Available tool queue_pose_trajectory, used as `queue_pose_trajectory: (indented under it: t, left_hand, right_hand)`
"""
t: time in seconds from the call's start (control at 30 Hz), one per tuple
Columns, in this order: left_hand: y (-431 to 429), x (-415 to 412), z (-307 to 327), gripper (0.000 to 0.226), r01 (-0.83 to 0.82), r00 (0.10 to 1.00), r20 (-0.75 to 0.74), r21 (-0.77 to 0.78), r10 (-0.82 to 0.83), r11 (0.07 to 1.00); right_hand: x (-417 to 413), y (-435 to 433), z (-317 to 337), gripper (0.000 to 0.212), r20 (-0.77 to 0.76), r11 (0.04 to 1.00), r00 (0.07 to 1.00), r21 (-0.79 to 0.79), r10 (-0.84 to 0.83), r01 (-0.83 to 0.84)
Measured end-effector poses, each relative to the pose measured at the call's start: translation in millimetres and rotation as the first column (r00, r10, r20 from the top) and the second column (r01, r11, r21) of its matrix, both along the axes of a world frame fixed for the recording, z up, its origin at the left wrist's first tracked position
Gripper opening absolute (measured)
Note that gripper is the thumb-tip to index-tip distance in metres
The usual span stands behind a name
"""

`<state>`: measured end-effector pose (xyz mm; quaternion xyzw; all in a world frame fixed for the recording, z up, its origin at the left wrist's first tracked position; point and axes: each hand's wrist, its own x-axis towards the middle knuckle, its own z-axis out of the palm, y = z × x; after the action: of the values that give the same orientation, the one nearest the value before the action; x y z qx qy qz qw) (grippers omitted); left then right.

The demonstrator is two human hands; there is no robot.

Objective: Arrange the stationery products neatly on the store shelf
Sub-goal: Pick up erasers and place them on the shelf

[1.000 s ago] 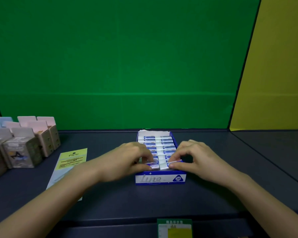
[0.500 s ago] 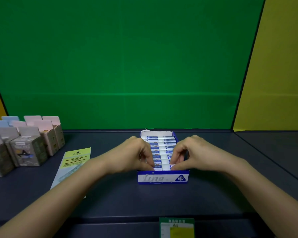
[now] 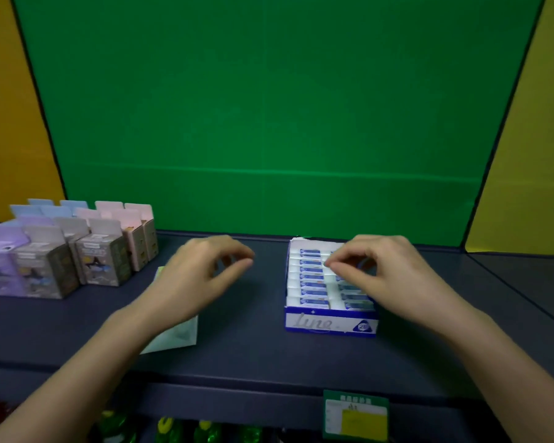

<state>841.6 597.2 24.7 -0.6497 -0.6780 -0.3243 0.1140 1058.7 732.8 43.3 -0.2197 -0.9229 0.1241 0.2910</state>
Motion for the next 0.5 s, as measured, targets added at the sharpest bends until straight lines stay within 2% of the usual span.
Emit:
queue_pose_trajectory:
  t: [0.1, 0.3, 0.37, 0.43, 0.5]
  left_hand:
    - [-31.0, -23.7, -8.5, 0.037, -0.108, 0.994, 0.014, 0.034, 0.108, 0.994]
    - [-86.0, -68.1, -30.7, 0.04, -0.233, 0.97, -0.079, -0.05, 0.229, 0.971]
    - [-103.8, -87.5, -35.5, 0.044, -0.24, 0.967, -0.101, -0.064, 0.233, 0.969]
    - [-120.9, -106.5, -39.1, 0.045, -0.232, 0.968, -0.122, -0.076, 0.222, 0.97]
    - [-136.2, -122.9, -42.1, 0.04, -0.221, 0.966, -0.153, -0.083, 0.207, 0.972]
  right_hand:
    - [-21.6, -29.4, 1.2, 0.013, -0.02, 0.998, 0.999, -0.041, 0.047, -0.048]
    - [-91.1, -74.6, -14.8, 0.022, 0.127, 0.997, 0.991, -0.067, 0.051, -0.043]
    - [-119.4, -87.9, -27.5, 0.034, 0.212, 0.993, 0.977, -0.114, -0.01, 0.035]
    - [-147.9, -100.7, -38.8, 0.056, 0.308, 0.98, 0.947, -0.141, -0.093, 0.142]
    - [-173.5, -112.9, -44.9, 0.074, 0.394, 0.966, 0.899, -0.089, -0.192, 0.245]
